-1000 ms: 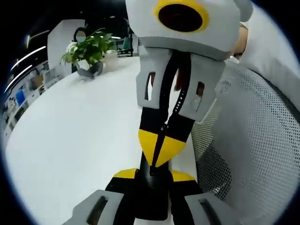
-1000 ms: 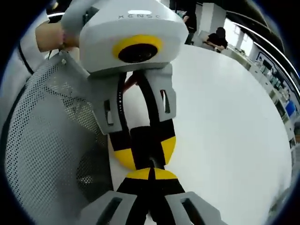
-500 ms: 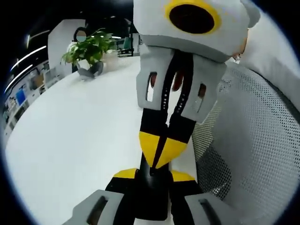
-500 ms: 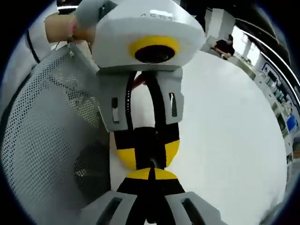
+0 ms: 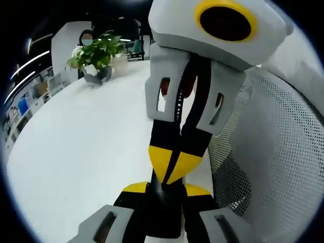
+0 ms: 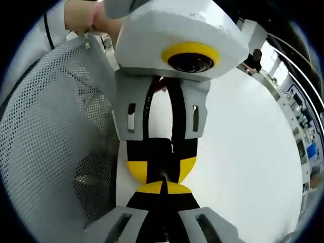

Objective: Press the specified remote control buttons in sequence, fully releasing each button before pressing the next.

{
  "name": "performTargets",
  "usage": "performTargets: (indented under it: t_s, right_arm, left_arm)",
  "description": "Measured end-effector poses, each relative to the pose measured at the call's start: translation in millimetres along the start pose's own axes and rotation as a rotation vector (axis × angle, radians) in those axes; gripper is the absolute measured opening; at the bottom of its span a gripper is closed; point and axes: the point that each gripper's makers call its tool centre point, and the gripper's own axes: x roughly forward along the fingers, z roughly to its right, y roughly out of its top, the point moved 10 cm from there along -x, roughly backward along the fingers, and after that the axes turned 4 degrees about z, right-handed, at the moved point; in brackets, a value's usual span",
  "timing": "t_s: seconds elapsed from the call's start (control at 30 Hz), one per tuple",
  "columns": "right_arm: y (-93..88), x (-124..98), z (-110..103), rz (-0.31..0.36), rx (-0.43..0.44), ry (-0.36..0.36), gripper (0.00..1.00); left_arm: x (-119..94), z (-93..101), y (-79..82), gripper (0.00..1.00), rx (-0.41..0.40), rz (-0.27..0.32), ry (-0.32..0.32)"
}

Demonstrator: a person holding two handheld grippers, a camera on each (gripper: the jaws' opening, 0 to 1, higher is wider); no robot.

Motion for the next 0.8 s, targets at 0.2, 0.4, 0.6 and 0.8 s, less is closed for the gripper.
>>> performTargets:
  t_s: [0.2, 0.4, 0.6, 0.8]
  right_arm:
    - [0.9, 1, -1, 0.018, -0.027, -0.006, 0.0]
    - [0.1, 3, 2, 0.054, 0.074, 0.007, 0.0]
    - [-0.2, 4, 5, 0.059, 0.091, 0.029, 0.0]
    - [1.2, 5, 8, 0.052, 0.141, 0.043, 0.0]
  left_arm:
    - [0, -0.3, 1.7, 0.24, 0.003, -0.025, 0.003]
    - [0, 0.0, 1.5, 0.24, 0.012, -0.027, 0.001]
    - [0, 0.0, 1.3, 0.24, 0.009, -0.028, 0.004]
    - [1, 0.1, 1.5, 0.24, 0.007, -0.036, 0.009]
